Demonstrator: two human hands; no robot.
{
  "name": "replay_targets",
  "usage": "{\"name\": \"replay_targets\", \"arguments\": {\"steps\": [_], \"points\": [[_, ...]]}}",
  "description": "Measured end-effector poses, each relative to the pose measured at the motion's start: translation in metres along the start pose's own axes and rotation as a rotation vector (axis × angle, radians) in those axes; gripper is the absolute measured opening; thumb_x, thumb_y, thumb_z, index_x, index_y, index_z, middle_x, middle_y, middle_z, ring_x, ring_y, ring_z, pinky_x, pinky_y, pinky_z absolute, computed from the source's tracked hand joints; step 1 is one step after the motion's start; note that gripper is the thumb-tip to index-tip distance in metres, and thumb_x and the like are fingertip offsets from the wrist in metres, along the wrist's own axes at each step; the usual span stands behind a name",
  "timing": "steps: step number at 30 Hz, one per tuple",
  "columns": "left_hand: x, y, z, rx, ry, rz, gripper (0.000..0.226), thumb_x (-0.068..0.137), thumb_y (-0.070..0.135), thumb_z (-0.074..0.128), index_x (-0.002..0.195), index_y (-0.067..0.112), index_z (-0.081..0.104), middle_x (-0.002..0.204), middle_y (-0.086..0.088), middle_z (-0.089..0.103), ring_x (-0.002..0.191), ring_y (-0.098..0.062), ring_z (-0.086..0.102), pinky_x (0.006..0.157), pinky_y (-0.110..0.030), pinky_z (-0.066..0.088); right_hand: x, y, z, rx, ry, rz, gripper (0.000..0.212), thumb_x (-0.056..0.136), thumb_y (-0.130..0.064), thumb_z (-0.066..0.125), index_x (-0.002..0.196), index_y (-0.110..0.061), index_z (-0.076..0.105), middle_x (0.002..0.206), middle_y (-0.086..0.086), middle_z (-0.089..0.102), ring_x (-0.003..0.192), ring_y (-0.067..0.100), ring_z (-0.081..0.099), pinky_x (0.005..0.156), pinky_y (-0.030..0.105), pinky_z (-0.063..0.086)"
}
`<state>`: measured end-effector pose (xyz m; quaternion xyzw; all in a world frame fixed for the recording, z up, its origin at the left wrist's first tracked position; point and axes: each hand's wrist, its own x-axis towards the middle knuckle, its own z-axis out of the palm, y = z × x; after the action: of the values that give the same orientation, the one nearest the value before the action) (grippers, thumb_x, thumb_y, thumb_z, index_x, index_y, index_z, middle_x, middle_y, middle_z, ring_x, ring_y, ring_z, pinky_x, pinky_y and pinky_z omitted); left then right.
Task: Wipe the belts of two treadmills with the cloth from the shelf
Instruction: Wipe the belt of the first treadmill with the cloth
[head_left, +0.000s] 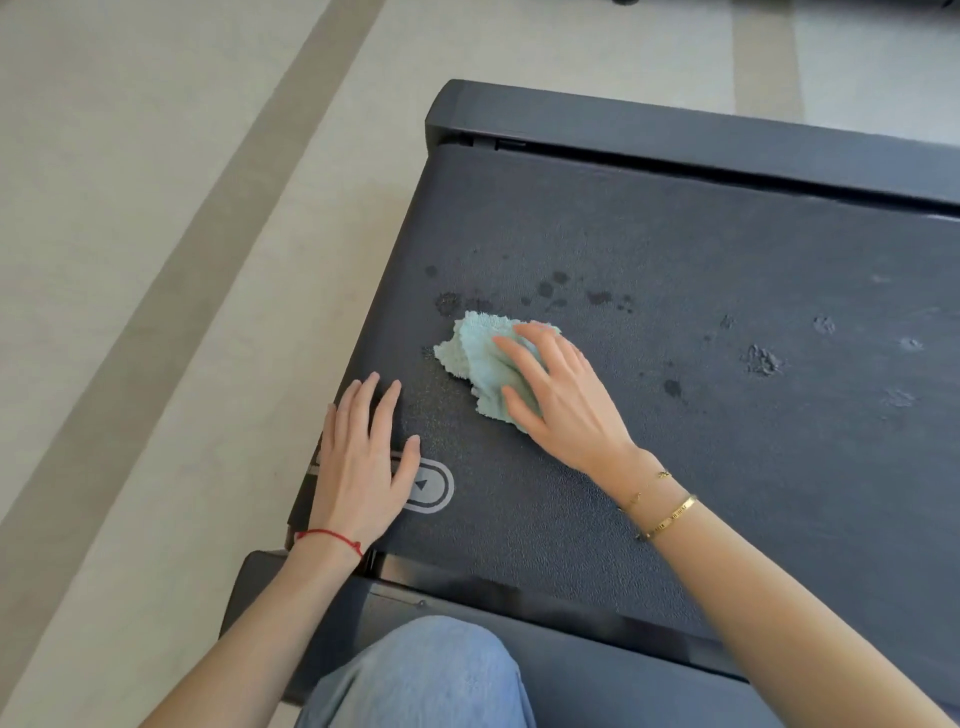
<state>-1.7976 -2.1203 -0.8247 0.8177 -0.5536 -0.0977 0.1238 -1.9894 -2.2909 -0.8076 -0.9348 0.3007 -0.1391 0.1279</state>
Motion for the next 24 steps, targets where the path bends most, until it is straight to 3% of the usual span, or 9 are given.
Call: {"name": "replay_targets", "arguments": {"steps": [5, 15, 21, 24], "points": [[0.0, 0.002, 0.004, -0.028, 0.028, -0.011, 0.061, 0.096, 0.039, 0.04, 0.149, 0.008, 0.037, 0.156, -0.015, 0.03, 0.144, -0.036, 0.028, 0.114, -0.055, 0.029, -0.007, -0.004, 0.014, -0.035, -0.179, -0.019, 0.053, 0.103, -0.044, 0.03, 0.154, -0.03, 0.023, 0.159, 0.0, 0.028, 0.148, 0.027, 0.018, 0.122, 0.045, 0.011], [0.002, 0.003, 0.006, 0.005, 0.049, -0.02, 0.062, 0.095, 0.037, 0.041, 0.151, 0.011, 0.034, 0.157, -0.013, 0.029, 0.146, -0.033, 0.025, 0.116, -0.054, 0.027, 0.024, -0.008, 0.028, -0.104, -0.121, 0.147, 0.051, 0.105, -0.043, 0.021, 0.154, -0.029, 0.025, 0.16, 0.0, 0.026, 0.149, 0.029, 0.017, 0.122, 0.048, 0.012], [0.001, 0.003, 0.008, 0.04, 0.06, -0.013, 0.063, 0.096, 0.036, 0.039, 0.152, 0.009, 0.032, 0.158, -0.014, 0.027, 0.147, -0.035, 0.022, 0.118, -0.054, 0.023, -0.003, -0.003, 0.02, -0.083, -0.196, 0.036, 0.051, 0.105, -0.044, 0.024, 0.155, -0.029, 0.021, 0.162, -0.003, 0.018, 0.151, 0.024, 0.01, 0.123, 0.045, 0.009], [0.001, 0.004, 0.008, 0.06, 0.056, -0.013, 0.064, 0.095, 0.036, 0.039, 0.152, 0.009, 0.032, 0.158, -0.015, 0.027, 0.146, -0.036, 0.023, 0.118, -0.055, 0.022, 0.048, 0.014, 0.025, -0.065, -0.153, 0.164, 0.053, 0.104, -0.044, 0.023, 0.154, -0.027, 0.024, 0.162, 0.002, 0.02, 0.15, 0.029, 0.013, 0.121, 0.049, 0.01]]}}
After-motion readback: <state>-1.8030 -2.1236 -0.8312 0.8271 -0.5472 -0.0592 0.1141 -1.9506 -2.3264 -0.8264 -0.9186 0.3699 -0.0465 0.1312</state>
